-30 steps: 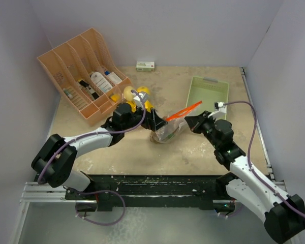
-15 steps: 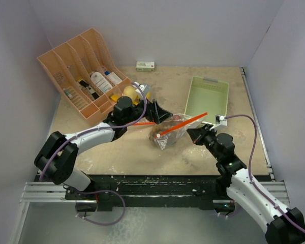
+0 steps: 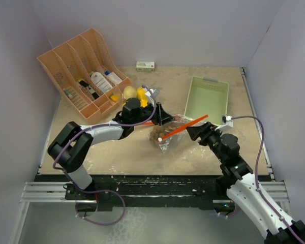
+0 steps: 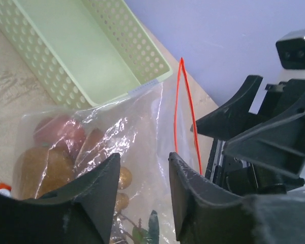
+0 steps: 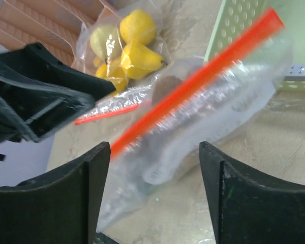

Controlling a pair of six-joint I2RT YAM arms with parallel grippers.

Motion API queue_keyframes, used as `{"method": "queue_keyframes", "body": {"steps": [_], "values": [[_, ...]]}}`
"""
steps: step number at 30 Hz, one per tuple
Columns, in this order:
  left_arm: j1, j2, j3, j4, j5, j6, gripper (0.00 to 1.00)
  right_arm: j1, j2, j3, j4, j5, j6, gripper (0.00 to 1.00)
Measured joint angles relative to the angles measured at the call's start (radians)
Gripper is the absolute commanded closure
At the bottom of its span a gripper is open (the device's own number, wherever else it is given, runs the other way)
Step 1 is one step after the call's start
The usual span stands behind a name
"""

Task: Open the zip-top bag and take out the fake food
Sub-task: Open the zipper of the food storage bag at the center of the board.

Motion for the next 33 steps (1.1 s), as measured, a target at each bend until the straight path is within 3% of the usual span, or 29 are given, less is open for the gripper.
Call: {"method": "queue_keyframes", "body": {"steps": [4,8,10,12,13,15,18,22,24,29,33], "values": [[-0.016,0.013,0.0,0.028,0.019,-0.001,0.77,0.0,-0.061,0.056,-0.107,0.044,0.05,0.21],[-0.024,0.027,0.001,0.052,0.039,-0.001,0.79,0.0,-0.083,0.055,-0.163,0.07,0.11,0.3],[-0.024,0.042,0.005,0.065,0.047,-0.002,0.8,0.0,-0.078,0.049,-0.187,0.079,0.149,0.43],[-0.024,0.056,0.009,0.074,0.056,-0.005,0.8,0.0,-0.071,0.035,-0.205,0.081,0.183,0.71],[-0.024,0.065,0.011,0.083,0.06,-0.01,0.79,0.0,-0.067,0.026,-0.214,0.082,0.192,0.78],[-0.024,0.077,0.011,0.09,0.064,-0.018,0.79,0.0,-0.066,0.007,-0.229,0.087,0.216,0.86],[-0.024,0.085,0.011,0.097,0.068,-0.027,0.79,0.0,-0.082,-0.014,-0.264,0.089,0.242,0.88],[-0.024,0.087,0.011,0.125,0.074,-0.035,0.73,0.0,-0.114,-0.021,-0.289,0.089,0.256,1.0],[-0.024,0.087,0.01,0.143,0.079,-0.047,0.68,0.0,-0.126,-0.021,-0.293,0.089,0.256,1.0],[-0.041,0.087,0.011,0.16,0.089,-0.049,0.36,0.0,-0.094,-0.023,-0.264,0.089,0.224,1.0],[-0.081,0.087,0.037,0.094,0.097,-0.024,0.34,0.0,0.033,-0.023,-0.185,0.088,0.169,1.0]]}}
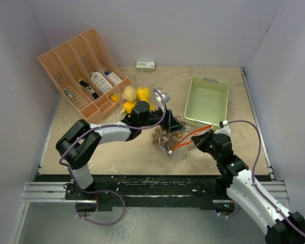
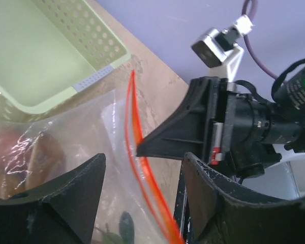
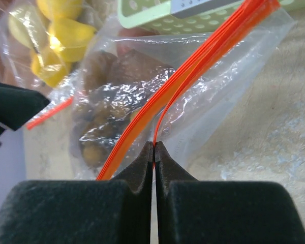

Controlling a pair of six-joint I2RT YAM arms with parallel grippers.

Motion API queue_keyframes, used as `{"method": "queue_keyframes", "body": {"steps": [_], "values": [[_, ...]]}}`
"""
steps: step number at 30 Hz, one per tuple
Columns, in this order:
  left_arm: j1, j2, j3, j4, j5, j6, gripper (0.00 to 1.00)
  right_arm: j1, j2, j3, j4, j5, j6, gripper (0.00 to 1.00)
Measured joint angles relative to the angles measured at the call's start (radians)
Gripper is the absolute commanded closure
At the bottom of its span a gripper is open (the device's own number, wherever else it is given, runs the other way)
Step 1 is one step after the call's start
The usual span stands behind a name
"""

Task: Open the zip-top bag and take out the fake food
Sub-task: Open the zipper of the food storage bag at the center of the board.

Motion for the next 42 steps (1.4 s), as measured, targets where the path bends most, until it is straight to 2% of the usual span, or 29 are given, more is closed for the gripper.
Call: {"method": "queue_keyframes", "body": {"steps": [5,13,18,29,30,33,34,42], "values": [[-0.069,0.0,0.055,-0.124,-0.022,0.072,0.33,0.0,0.108,0.0,0.055,-0.002,-0.048,1.0],[-0.164,0.0,0.1,-0.322,-0.14,0.244,0.34,0.0,0.087,0.0,0.112,-0.002,-0.079,1.0],[-0.174,0.0,0.111,-0.378,-0.182,0.291,0.38,0.0,0.037,0.0,0.11,-0.002,-0.085,1.0],[-0.172,0.024,0.13,-0.386,-0.226,0.294,0.44,0.0,-0.016,0.0,0.084,-0.008,-0.088,1.0],[-0.172,0.026,0.13,-0.386,-0.228,0.294,0.43,0.0,-0.016,0.0,0.084,-0.01,-0.088,1.0],[-0.171,0.026,0.13,-0.387,-0.249,0.291,0.19,0.0,-0.032,0.0,0.083,-0.025,-0.087,1.0],[-0.171,0.026,0.13,-0.387,-0.257,0.287,0.16,0.0,-0.043,0.0,0.08,-0.027,-0.087,1.0],[-0.163,0.026,0.133,-0.39,-0.298,0.26,0.16,0.0,-0.138,0.0,0.027,-0.027,-0.087,1.0]]}}
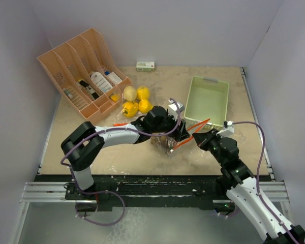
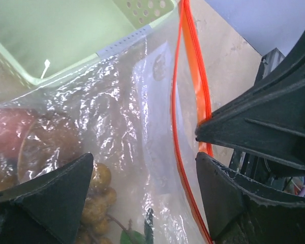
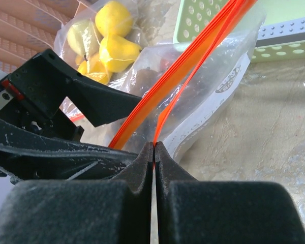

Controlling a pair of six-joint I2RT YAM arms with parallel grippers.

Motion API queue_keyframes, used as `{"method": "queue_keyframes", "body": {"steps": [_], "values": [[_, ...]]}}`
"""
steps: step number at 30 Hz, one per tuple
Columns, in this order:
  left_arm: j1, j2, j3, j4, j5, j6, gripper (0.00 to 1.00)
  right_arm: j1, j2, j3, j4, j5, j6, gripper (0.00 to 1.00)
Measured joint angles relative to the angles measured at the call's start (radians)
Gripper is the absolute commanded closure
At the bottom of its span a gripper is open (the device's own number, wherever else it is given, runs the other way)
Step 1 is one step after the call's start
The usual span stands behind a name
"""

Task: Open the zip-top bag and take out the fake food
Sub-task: Open the zipper of the food storage bag at the center of the board.

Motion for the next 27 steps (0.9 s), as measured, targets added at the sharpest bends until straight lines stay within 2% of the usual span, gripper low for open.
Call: {"method": "queue_keyframes", "body": {"steps": [5,11,16,19,23,27], "values": [[0.003,0.0,0.002,-0.002,-0.022,-0.001,0.39,0.0,-0.006,-0.005,-0.006,-0.001,0.001,1.0],[0.005,0.0,0.002,-0.002,-0.013,-0.003,1.0,0.0,-0.033,-0.017,-0.026,-0.003,0.003,1.0],[0.005,0.0,0.002,0.016,0.035,-0.016,1.0,0.0,-0.029,-0.018,-0.024,-0.008,0.001,1.0],[0.005,-0.007,0.002,0.012,0.035,-0.018,1.0,0.0,0.028,-0.018,0.021,-0.026,-0.011,1.0],[0.031,-0.061,-0.007,-0.003,0.024,-0.025,1.0,0.0,0.238,-0.002,0.14,-0.061,-0.038,1.0],[0.124,-0.218,-0.075,-0.01,-0.037,-0.072,1.0,0.016,0.462,0.068,0.253,-0.101,-0.066,1.0]]}}
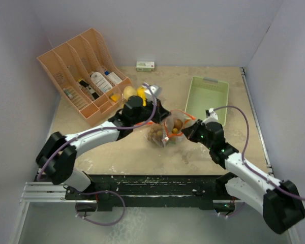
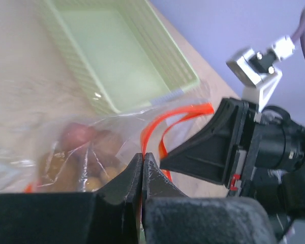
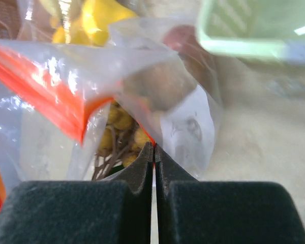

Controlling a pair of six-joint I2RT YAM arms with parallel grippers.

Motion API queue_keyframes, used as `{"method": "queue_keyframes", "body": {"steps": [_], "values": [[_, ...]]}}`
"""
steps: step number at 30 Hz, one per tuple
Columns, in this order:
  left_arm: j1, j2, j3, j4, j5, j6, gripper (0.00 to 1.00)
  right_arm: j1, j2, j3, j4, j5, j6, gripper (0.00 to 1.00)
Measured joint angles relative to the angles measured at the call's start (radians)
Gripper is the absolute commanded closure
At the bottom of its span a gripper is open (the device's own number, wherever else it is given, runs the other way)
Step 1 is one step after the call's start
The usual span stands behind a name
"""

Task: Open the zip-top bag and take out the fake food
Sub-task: Open the zipper of the food storage bag at the center of the board.

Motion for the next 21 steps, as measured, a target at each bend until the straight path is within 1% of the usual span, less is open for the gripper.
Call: {"method": "queue_keyframes", "body": {"steps": [3,6,10,12,15,19,21], "values": [[0.063,-0.126,-0.026,-0.039,-0.085,-0.008,1.0,0.021,0.156,0.125,0.066,-0.032,-0.037,1.0],[0.069,-0.224,-0.026,-0.095,-0.169,-0.007,1.0,0.048,0.287,0.263,0.147,-0.065,-0.071,1.0],[0.063,-0.292,-0.026,-0.178,-0.248,0.002,1.0,0.119,0.465,0.451,0.212,-0.095,-0.112,1.0],[0.066,-0.328,-0.022,-0.252,-0.304,0.006,1.0,0.146,0.562,0.546,0.226,-0.111,-0.127,1.0],[0.074,-0.373,0.001,-0.359,-0.386,0.026,1.0,0.229,0.7,0.703,0.224,-0.132,-0.144,1.0],[0.086,-0.451,0.039,-0.489,-0.52,0.051,1.0,0.296,0.802,0.848,0.23,-0.157,-0.155,1.0],[0.087,-0.497,0.057,-0.537,-0.585,0.058,1.0,0.317,0.813,0.872,0.238,-0.164,-0.159,1.0]]}}
